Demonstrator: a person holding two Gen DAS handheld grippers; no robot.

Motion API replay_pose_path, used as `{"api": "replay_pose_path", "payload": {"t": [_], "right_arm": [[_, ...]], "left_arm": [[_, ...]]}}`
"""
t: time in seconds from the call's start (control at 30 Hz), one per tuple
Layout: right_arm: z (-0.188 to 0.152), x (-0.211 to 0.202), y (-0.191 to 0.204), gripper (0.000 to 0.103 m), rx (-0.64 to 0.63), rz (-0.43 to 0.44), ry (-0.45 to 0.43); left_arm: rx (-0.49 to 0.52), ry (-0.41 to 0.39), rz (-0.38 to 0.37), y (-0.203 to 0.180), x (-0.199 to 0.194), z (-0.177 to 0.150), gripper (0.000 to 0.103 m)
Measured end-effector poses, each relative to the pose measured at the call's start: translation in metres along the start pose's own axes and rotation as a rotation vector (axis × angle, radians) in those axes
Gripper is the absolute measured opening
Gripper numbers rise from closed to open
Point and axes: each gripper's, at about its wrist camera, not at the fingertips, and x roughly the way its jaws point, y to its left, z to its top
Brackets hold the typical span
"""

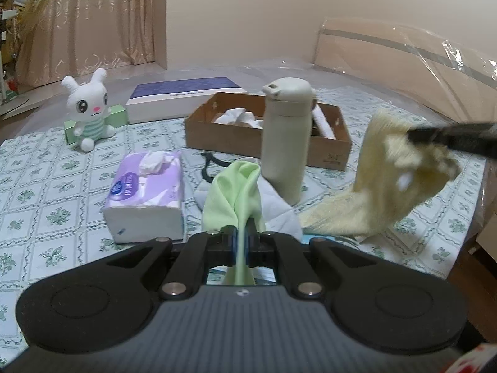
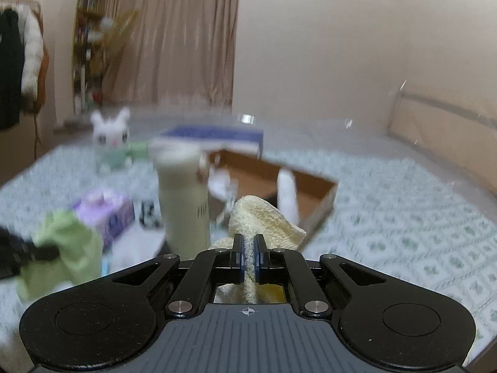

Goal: Organize soft objects
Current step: 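Lift the yellow towel off the pile with the right tool, then carry the green cloth and yellow towel over the cardboard box with both tools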

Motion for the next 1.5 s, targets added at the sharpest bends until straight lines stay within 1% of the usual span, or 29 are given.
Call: {"api": "replay_pose_path", "payload": {"t": [0.1, 0.2, 0.27, 0.3, 0.37, 0.4, 0.43, 0.47, 0.5, 0.53, 0.73, 0.8, 0.87, 0.9, 0.93, 0.97, 1.0, 1.03, 1.1, 1.2, 1.37, 1.5], "right_arm": [[-0.018, 0.025, -0.002, 0.006, -0.001, -0.002, 0.072], [-0.039, 0.051, -0.006, 0.006, 0.001, 0.008, 0.17], [-0.049, 0.06, -0.007, 0.006, -0.02, 0.007, 0.207], [-0.051, 0.059, -0.009, 0.007, -0.029, 0.007, 0.208], [-0.052, 0.054, -0.012, 0.017, -0.038, 0.02, 0.196], [-0.052, 0.052, -0.013, 0.04, -0.041, 0.027, 0.193], [-0.051, 0.052, -0.014, 0.072, -0.042, 0.03, 0.191], [-0.051, 0.05, -0.015, 0.084, -0.039, 0.029, 0.188], [-0.051, 0.049, -0.017, 0.091, -0.036, 0.028, 0.179], [-0.052, 0.05, -0.018, 0.091, -0.045, 0.029, 0.182], [-0.063, 0.073, -0.017, 0.091, -0.131, 0.03, 0.26], [-0.065, 0.079, -0.017, 0.09, -0.148, 0.026, 0.267], [-0.066, 0.082, -0.018, 0.073, -0.145, 0.024, 0.266], [-0.066, 0.083, -0.02, 0.058, -0.136, 0.021, 0.266], [-0.065, 0.083, -0.022, 0.05, -0.13, 0.014, 0.263], [-0.063, 0.082, -0.025, 0.045, -0.118, 0.014, 0.26], [-0.062, 0.08, -0.028, 0.034, -0.106, 0.015, 0.256], [-0.061, 0.078, -0.031, 0.027, -0.094, 0.012, 0.249], [-0.057, 0.073, -0.036, 0.023, -0.075, 0.006, 0.237], [-0.052, 0.062, -0.045, 0.02, -0.044, -0.019, 0.213], [-0.038, 0.039, -0.065, 0.02, 0.007, -0.048, 0.169], [-0.025, 0.024, -0.081, 0.02, 0.046, -0.058, 0.143]], "left_arm": [[0.001, 0.006, -0.007, -0.004, 0.002, 0.0, 0.004], [-0.002, 0.015, -0.01, -0.005, 0.007, 0.001, 0.004], [-0.001, 0.02, -0.01, -0.004, 0.009, 0.001, 0.004], [0.0, 0.022, -0.009, -0.004, 0.009, 0.001, 0.004], [-0.001, 0.025, -0.008, -0.003, 0.012, 0.002, 0.004], [-0.003, 0.026, -0.008, -0.002, 0.013, 0.002, 0.004], [-0.005, 0.026, -0.009, -0.002, 0.014, 0.003, 0.004], [-0.006, 0.025, -0.009, -0.002, 0.016, 0.004, 0.004], [-0.006, 0.025, -0.009, -0.002, 0.017, 0.005, 0.004], [-0.006, 0.025, -0.009, -0.002, 0.018, 0.006, 0.004], [-0.001, 0.035, -0.005, -0.003, 0.023, 0.007, 0.004], [-0.002, 0.042, -0.002, -0.002, 0.025, 0.007, 0.004], [-0.001, 0.047, 0.002, -0.001, 0.026, 0.007, 0.004], [-0.001, 0.05, 0.004, 0.0, 0.027, 0.007, 0.004], [-0.001, 0.051, 0.005, 0.0, 0.027, 0.007, 0.004], [0.0, 0.052, 0.007, 0.002, 0.028, 0.008, 0.004], [0.002, 0.052, 0.009, 0.003, 0.028, 0.009, 0.004], [0.004, 0.051, 0.011, 0.004, 0.028, 0.01, 0.004], [0.008, 0.048, 0.012, 0.006, 0.027, 0.013, 0.004], [0.013, 0.039, 0.008, 0.009, 0.025, 0.019, 0.004], [0.014, 0.025, -0.015, 0.014, 0.022, 0.031, 0.004], [0.015, 0.017, -0.049, 0.02, 0.023, 0.044, 0.004]]}}
